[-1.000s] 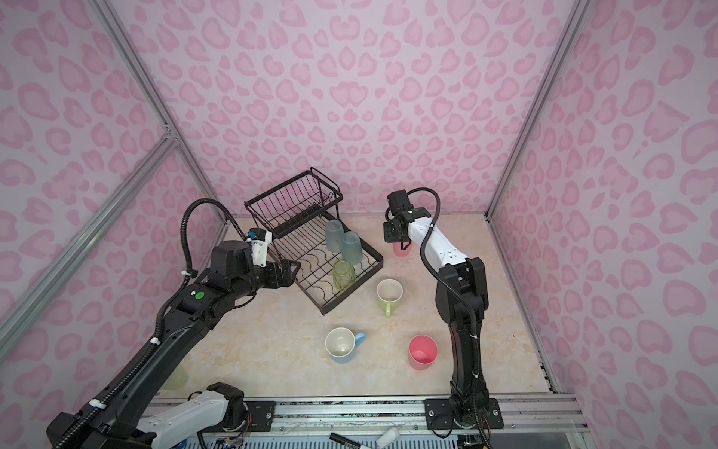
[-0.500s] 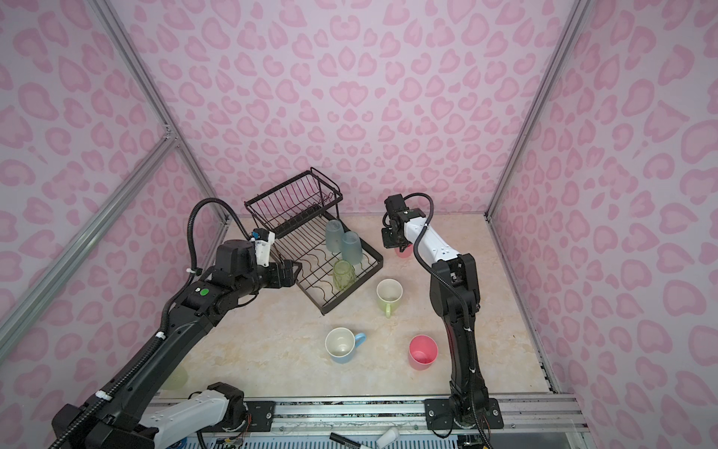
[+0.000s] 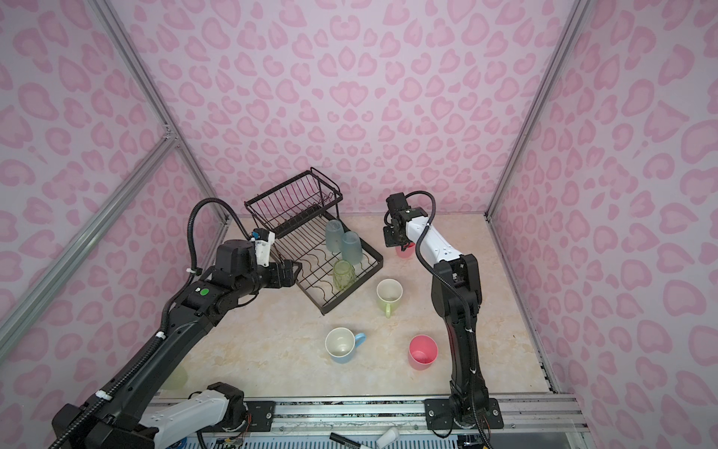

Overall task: Load the cups into the dish rack
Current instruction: 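Close the right gripper on the rim of the pink plastic cup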

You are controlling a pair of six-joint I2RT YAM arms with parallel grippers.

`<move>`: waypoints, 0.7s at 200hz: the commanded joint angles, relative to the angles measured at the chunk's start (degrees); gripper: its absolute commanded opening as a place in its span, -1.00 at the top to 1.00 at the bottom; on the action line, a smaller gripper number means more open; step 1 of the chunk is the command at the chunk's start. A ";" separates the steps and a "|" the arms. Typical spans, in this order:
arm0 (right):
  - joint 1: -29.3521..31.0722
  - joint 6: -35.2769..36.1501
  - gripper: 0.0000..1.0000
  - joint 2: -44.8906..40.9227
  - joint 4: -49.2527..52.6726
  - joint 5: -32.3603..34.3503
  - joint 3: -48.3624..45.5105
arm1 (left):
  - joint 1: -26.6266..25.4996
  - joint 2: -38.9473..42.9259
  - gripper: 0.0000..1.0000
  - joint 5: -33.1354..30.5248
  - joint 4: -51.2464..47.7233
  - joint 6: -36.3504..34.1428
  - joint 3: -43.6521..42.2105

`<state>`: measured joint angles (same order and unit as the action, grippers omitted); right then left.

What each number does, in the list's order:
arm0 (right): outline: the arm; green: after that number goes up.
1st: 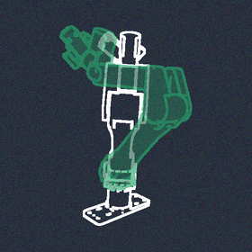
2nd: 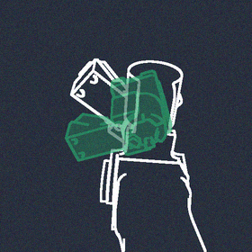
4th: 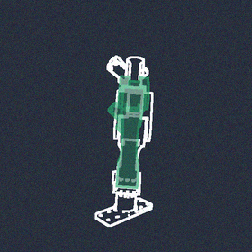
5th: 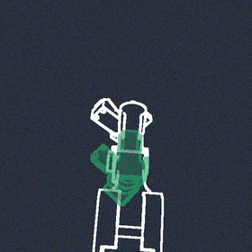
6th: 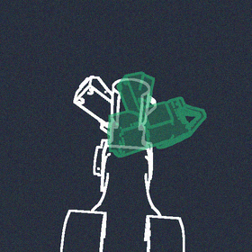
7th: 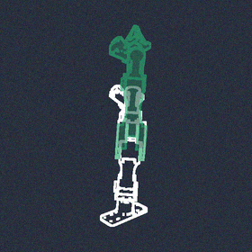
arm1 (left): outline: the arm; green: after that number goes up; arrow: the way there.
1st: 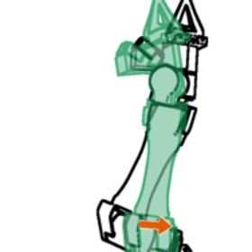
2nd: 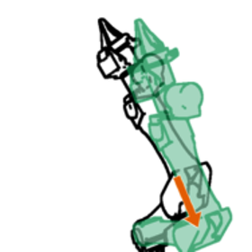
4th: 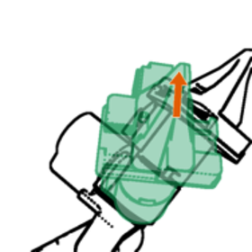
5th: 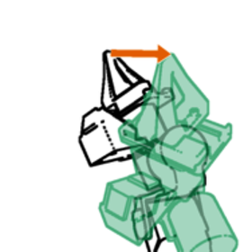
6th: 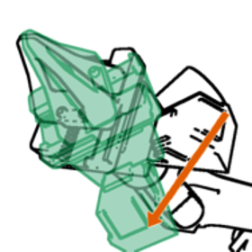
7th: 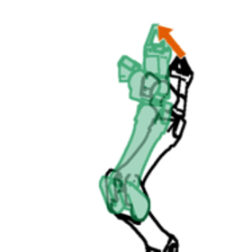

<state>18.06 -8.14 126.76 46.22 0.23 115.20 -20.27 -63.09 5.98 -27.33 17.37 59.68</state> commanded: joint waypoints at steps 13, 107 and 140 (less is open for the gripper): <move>0.39 0.45 1.00 -2.31 -1.35 1.97 -1.90 | 0.07 -0.07 -0.91 -0.43 1.14 -0.67 0.17; 3.24 1.41 1.00 -10.34 -3.21 6.43 -5.40 | 0.11 0.49 -0.93 -0.57 1.36 -0.75 -0.13; 4.55 2.28 1.00 -15.50 -8.03 6.70 -9.76 | 0.06 0.85 -0.94 -0.97 1.40 -0.75 -0.18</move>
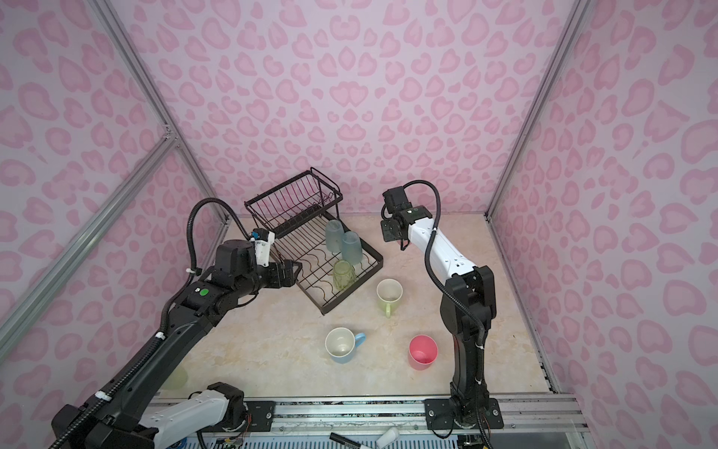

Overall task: Load the cups into the dish rack
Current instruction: 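Close the right gripper on the rim of the pink plastic cup, then lift the pink cup toward the left gripper while the left gripper approaches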

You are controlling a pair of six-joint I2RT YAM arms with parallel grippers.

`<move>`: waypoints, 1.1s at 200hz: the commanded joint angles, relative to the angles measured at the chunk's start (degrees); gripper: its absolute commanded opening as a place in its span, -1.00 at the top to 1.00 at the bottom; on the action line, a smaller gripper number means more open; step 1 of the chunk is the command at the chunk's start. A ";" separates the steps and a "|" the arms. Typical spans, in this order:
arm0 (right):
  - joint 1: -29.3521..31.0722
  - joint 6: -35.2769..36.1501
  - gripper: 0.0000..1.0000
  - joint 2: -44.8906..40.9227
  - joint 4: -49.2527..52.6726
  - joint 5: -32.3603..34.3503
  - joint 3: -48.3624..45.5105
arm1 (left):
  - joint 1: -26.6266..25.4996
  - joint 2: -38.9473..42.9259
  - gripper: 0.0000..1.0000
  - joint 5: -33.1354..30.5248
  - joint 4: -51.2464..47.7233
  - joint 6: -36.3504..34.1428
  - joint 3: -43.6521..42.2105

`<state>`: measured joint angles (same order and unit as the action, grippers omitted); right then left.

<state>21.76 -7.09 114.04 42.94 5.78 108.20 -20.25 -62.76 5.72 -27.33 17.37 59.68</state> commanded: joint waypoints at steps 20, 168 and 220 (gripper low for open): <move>1.79 1.90 1.00 -6.21 -8.84 1.06 -6.50 | 0.03 0.54 -0.94 -0.94 1.40 -0.75 -0.27; 9.05 7.05 1.00 -33.54 -61.54 -18.24 -49.24 | 0.03 -1.20 -0.96 -2.86 1.37 3.78 0.88; 9.31 2.79 1.00 -35.20 -81.05 -28.10 -58.43 | -0.06 -1.05 -0.96 2.18 2.00 13.67 4.06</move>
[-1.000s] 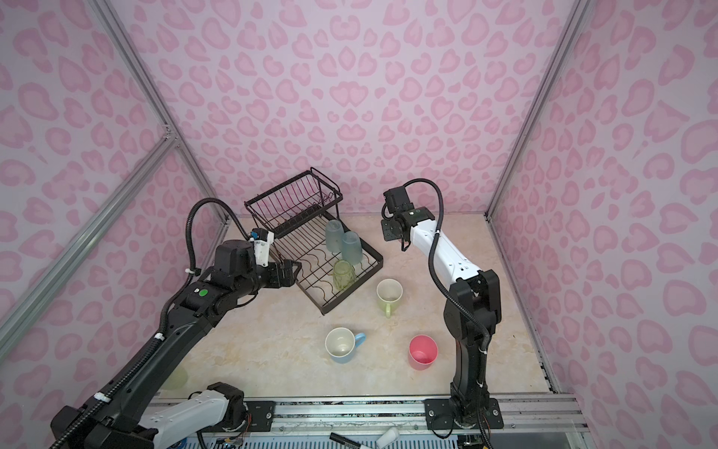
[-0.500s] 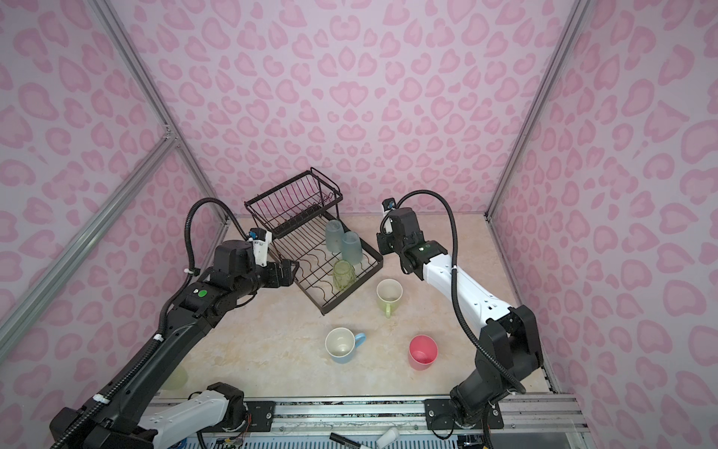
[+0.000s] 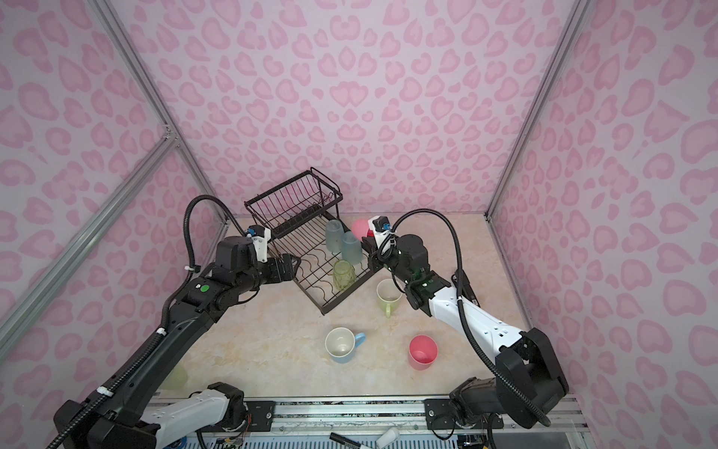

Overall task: Load the cups into the dish rack
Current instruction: 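Lift the pink cup toward the left gripper while the left gripper approaches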

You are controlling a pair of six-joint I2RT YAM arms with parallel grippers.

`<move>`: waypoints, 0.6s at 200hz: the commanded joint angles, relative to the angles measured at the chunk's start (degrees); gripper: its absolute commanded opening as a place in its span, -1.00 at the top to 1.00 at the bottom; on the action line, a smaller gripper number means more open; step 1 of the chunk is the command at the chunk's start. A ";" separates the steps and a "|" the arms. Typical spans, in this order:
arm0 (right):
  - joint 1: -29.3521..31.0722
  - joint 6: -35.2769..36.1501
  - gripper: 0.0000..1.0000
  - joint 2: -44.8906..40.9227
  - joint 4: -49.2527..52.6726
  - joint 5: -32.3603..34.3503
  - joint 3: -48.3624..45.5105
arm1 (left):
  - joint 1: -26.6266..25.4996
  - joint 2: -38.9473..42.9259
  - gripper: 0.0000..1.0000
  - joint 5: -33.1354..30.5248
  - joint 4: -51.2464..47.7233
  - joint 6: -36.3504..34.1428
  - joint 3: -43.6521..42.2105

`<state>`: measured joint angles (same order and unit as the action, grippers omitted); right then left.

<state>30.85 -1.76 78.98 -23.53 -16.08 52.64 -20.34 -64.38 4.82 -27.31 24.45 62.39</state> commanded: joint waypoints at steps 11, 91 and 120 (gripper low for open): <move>0.18 -3.69 1.00 0.07 -17.86 -7.85 -4.10 | -0.22 1.42 -0.96 3.16 3.02 9.06 1.01; 0.82 -11.58 1.00 4.78 -38.94 -14.28 -9.40 | -1.26 2.42 -0.95 1.04 12.18 27.34 -1.17; 1.84 -12.51 1.00 6.34 -42.73 -14.92 -9.92 | -1.84 3.04 -0.96 0.12 17.03 33.84 -1.65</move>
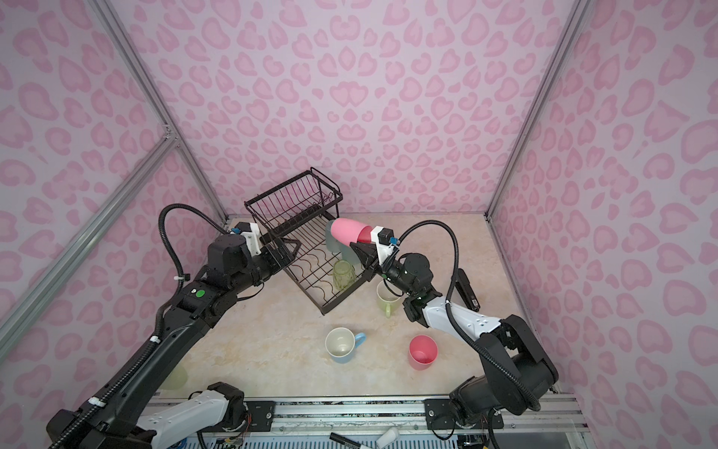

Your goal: Load the cups into the dish rack

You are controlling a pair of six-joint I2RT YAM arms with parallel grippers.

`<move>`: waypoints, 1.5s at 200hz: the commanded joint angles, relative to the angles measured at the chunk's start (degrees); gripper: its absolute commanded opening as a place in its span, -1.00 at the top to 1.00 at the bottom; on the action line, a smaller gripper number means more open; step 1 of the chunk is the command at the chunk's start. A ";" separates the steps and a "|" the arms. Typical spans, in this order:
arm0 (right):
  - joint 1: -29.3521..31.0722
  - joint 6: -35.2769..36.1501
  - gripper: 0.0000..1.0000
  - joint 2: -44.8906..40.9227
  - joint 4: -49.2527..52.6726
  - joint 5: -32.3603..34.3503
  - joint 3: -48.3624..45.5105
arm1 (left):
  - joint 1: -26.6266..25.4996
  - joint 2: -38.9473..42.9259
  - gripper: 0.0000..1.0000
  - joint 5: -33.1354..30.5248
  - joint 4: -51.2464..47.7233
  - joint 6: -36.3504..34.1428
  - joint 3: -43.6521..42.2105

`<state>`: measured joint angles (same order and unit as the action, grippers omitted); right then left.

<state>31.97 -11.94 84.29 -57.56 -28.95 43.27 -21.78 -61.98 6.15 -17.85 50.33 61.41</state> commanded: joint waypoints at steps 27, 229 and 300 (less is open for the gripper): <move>1.21 -3.47 1.00 2.00 -10.92 -2.42 -0.43 | -1.39 1.50 -0.96 -4.22 11.09 12.95 -1.11; 4.73 -5.67 1.00 4.86 -12.84 -3.94 2.32 | -7.11 -14.09 -0.96 8.27 31.12 35.40 4.15; 4.95 -6.86 1.00 5.77 -13.27 -4.49 2.99 | -7.92 -15.93 -0.96 8.13 33.09 35.48 3.30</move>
<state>36.71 -17.80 89.54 -69.76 -32.38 45.98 -29.50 -77.08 13.50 10.37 85.82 64.60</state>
